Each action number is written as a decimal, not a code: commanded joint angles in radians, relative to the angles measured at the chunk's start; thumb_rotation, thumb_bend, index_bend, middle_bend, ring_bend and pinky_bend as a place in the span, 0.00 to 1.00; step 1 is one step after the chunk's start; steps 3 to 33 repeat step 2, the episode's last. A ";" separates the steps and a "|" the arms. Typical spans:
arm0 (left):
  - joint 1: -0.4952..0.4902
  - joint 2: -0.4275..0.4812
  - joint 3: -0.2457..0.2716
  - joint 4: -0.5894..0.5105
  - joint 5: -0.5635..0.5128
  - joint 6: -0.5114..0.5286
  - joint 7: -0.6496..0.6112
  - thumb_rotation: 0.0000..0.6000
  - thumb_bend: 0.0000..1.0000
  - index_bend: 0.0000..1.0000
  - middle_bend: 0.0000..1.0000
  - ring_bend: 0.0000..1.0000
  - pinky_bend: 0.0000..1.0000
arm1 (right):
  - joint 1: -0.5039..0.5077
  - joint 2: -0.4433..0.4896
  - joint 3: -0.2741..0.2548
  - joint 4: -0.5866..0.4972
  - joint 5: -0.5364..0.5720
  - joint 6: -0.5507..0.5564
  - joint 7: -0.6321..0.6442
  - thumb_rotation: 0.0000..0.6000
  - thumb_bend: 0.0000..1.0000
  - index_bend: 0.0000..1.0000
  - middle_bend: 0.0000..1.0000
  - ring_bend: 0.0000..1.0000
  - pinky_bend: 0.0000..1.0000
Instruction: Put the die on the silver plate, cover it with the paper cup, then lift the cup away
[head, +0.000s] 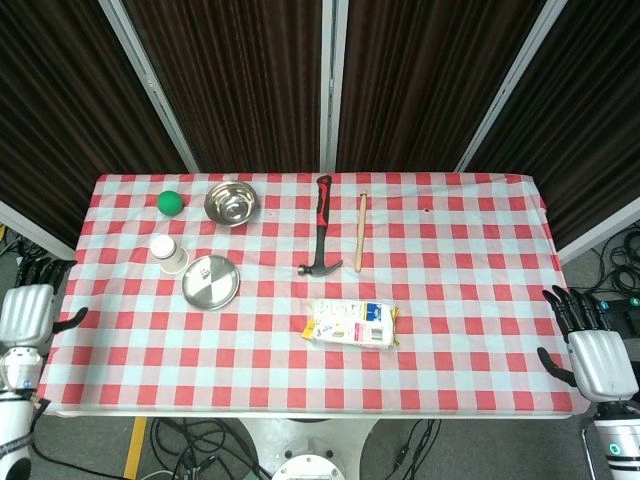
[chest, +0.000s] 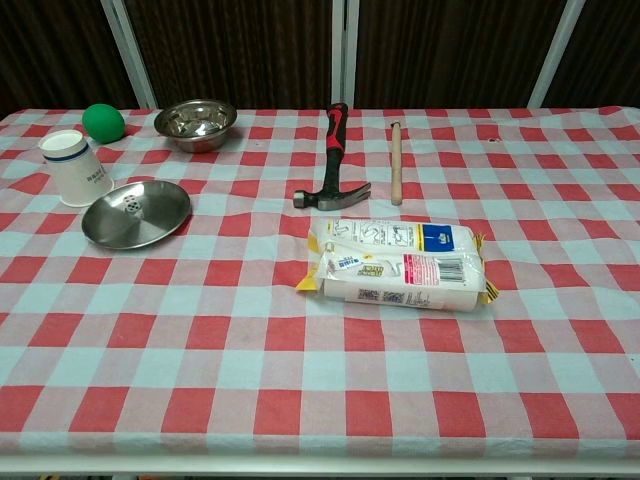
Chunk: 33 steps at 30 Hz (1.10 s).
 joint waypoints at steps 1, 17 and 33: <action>0.102 0.060 0.069 -0.118 0.058 0.106 0.035 1.00 0.20 0.21 0.19 0.11 0.09 | -0.003 -0.006 -0.007 -0.007 -0.013 0.005 -0.004 1.00 0.23 0.06 0.06 0.00 0.00; 0.114 0.066 0.077 -0.134 0.064 0.115 0.041 1.00 0.20 0.21 0.19 0.11 0.09 | -0.003 -0.007 -0.007 -0.011 -0.018 0.008 -0.008 1.00 0.23 0.06 0.06 0.00 0.00; 0.114 0.066 0.077 -0.134 0.064 0.115 0.041 1.00 0.20 0.21 0.19 0.11 0.09 | -0.003 -0.007 -0.007 -0.011 -0.018 0.008 -0.008 1.00 0.23 0.06 0.06 0.00 0.00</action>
